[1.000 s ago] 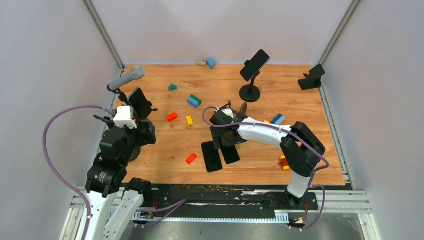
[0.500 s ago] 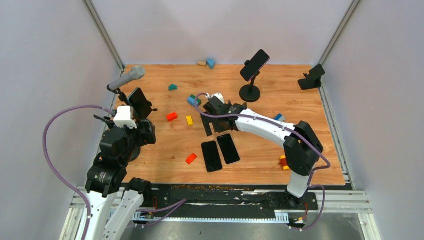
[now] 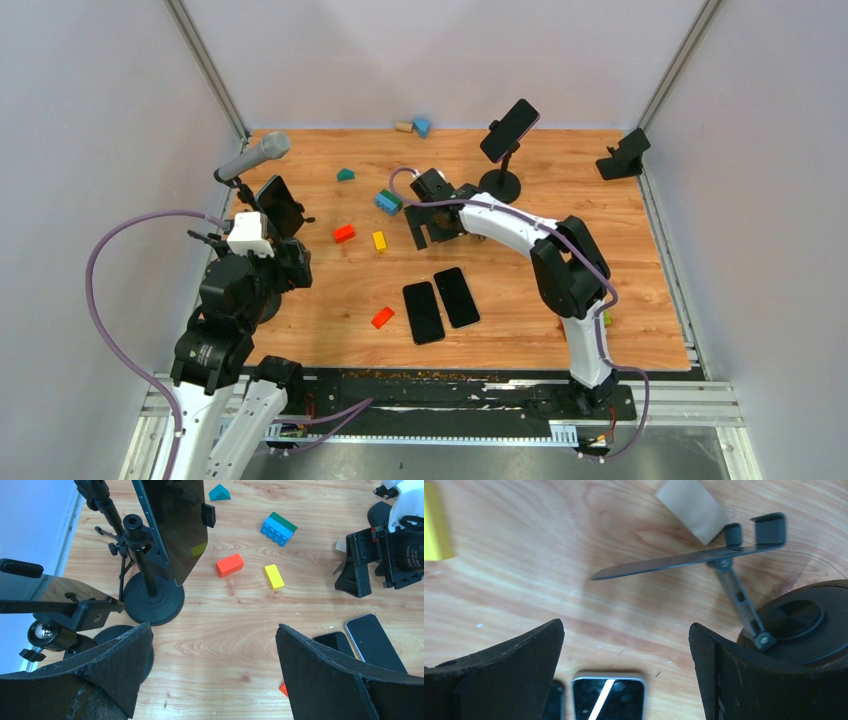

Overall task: Remove the phone from the phone stand
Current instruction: Move the phone stand with the phone to the center of the board.

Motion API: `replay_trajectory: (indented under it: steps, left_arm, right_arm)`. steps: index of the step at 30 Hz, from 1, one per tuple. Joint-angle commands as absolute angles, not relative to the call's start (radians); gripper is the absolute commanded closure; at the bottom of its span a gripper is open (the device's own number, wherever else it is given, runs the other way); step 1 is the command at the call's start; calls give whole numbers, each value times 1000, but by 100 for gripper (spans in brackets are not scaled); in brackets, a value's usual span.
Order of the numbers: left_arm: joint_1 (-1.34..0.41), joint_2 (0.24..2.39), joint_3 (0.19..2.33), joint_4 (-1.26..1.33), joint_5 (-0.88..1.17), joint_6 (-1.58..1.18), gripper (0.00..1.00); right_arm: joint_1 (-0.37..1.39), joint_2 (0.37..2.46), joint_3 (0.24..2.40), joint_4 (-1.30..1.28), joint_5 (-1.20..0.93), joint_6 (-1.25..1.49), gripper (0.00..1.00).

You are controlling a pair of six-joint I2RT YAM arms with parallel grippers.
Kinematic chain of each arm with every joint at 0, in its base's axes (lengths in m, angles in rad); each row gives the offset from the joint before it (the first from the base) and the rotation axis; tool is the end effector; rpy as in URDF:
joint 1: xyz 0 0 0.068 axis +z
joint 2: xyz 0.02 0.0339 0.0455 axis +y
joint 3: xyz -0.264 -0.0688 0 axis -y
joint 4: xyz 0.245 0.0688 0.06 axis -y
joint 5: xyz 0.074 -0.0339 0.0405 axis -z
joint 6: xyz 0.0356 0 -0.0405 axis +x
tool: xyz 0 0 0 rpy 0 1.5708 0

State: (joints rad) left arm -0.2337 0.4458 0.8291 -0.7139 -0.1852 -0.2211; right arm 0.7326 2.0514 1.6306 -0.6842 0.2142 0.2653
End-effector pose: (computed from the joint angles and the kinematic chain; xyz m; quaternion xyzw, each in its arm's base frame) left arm 0.0888 -0.0144 0.3392 -0.0486 0.8107 -0.0571 0.5807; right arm 0.3315 0.2880 0.2051 -0.2000 0.9469 0.0185 0.2513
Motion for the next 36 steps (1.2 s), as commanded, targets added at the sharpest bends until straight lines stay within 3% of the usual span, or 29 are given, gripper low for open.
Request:
replay_trajectory:
  steps: [1,11,15,25,30,36]
  left_arm:
    - [-226,444,831,-689,-184,-210,0]
    - [-226,445,830,-687,-184,-210,0]
    - [-225,445,830,-687,-183,-210,0]
    - [-225,448,832,-690,-189,-212,0]
    - [-226,463,843,-692,-158,-206,0]
    - [-227,461,848,-658,60,-175,0]
  right_arm:
    - [668,2077,1646,-689,251,222,3]
    - [551,1955,1498,-683,376,252,3]
    - [592,1895,1465,-639,241,201,4]
    - [781,1696,1379,-610,163,224,4]
    - [782,1558,1205,-431,24,250,4]
    - [789,1522,1119,-147,-179,310,4]
